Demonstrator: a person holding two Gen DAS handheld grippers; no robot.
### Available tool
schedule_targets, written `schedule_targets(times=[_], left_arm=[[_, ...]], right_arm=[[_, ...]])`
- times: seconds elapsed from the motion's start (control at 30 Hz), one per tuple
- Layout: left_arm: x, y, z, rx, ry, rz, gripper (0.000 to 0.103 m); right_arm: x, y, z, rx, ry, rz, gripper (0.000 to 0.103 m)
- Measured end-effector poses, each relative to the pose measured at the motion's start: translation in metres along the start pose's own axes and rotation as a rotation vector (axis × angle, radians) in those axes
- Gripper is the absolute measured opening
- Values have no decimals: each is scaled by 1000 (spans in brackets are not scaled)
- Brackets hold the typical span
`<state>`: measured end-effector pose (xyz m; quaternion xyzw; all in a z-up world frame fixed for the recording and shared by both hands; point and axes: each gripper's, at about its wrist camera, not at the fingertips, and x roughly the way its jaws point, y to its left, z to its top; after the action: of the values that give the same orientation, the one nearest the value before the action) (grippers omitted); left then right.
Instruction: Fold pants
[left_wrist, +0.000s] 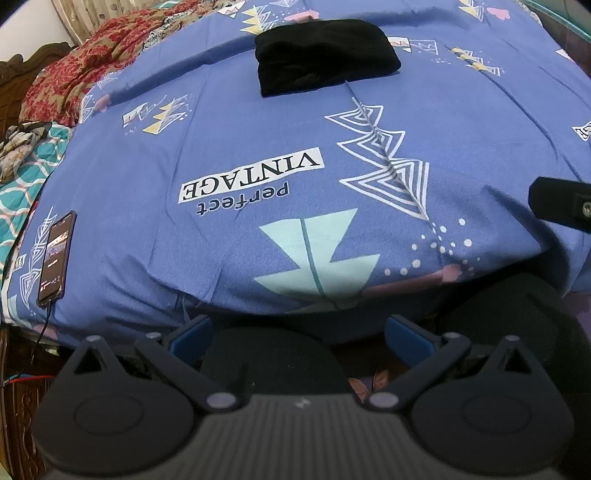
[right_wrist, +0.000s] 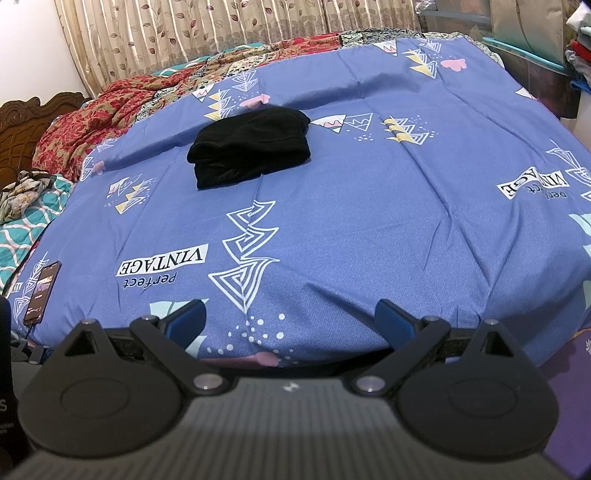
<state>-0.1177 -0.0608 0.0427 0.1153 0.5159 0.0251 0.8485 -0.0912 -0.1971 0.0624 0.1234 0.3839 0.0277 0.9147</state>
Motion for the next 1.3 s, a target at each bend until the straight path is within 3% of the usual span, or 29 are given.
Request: schedule_targets(times=[1.3], left_arm=[[3, 2, 0, -15, 16, -3, 103]], right_arm=[[2, -4, -1, 10, 6, 5, 99]])
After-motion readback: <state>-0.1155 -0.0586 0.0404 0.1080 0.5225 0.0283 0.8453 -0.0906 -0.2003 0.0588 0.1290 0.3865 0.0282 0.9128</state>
